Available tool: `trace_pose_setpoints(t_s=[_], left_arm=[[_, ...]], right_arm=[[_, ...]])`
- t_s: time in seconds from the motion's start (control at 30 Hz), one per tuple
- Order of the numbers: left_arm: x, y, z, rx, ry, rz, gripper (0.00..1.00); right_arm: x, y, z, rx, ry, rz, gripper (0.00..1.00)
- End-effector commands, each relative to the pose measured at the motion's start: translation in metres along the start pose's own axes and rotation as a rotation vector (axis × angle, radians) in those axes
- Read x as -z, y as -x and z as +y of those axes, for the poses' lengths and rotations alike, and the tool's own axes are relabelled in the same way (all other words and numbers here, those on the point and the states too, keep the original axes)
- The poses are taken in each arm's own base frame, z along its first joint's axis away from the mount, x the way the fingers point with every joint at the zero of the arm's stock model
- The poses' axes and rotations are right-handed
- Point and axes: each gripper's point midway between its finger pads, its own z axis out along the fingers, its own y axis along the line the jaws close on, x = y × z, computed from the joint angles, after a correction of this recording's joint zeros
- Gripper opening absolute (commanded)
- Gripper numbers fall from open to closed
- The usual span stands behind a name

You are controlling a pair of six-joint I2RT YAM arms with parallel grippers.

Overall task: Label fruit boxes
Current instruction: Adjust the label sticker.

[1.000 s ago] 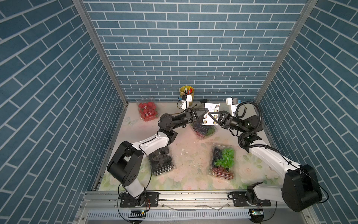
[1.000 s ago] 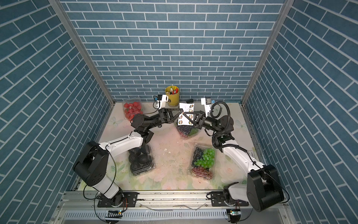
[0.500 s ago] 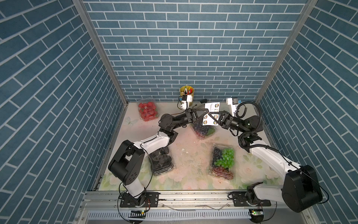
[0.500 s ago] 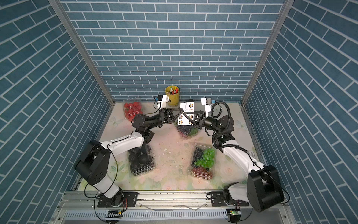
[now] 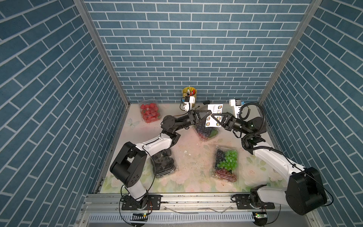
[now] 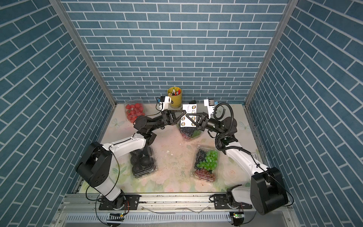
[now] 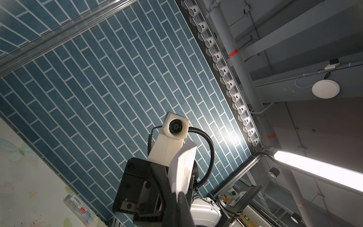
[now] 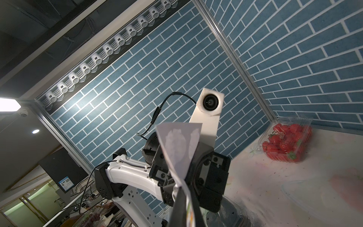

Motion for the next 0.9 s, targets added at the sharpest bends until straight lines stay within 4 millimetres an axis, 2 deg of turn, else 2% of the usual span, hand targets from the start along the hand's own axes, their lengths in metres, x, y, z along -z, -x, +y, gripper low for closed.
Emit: trace_pose_setpoints(t_s=[0.0,0.33,0.87], left_arm=[[-0.006,-0.009,-0.015,-0.027,-0.046,0.047,0.00],[-0.005,-0.008,-0.019,-0.039,-0.051,0.044,0.00],[-0.007,-0.008,-0.001,-0.010,-0.025,0.048,0.00]], right_arm=[[-0.004,0.005,0.004,0.013,0.010,0.008,0.00],[-0.004,0.003,-0.001,0.006,-0.009,0.011,0.00],[-0.004,0.005,0.010,0.025,0.015,0.022,0.00]])
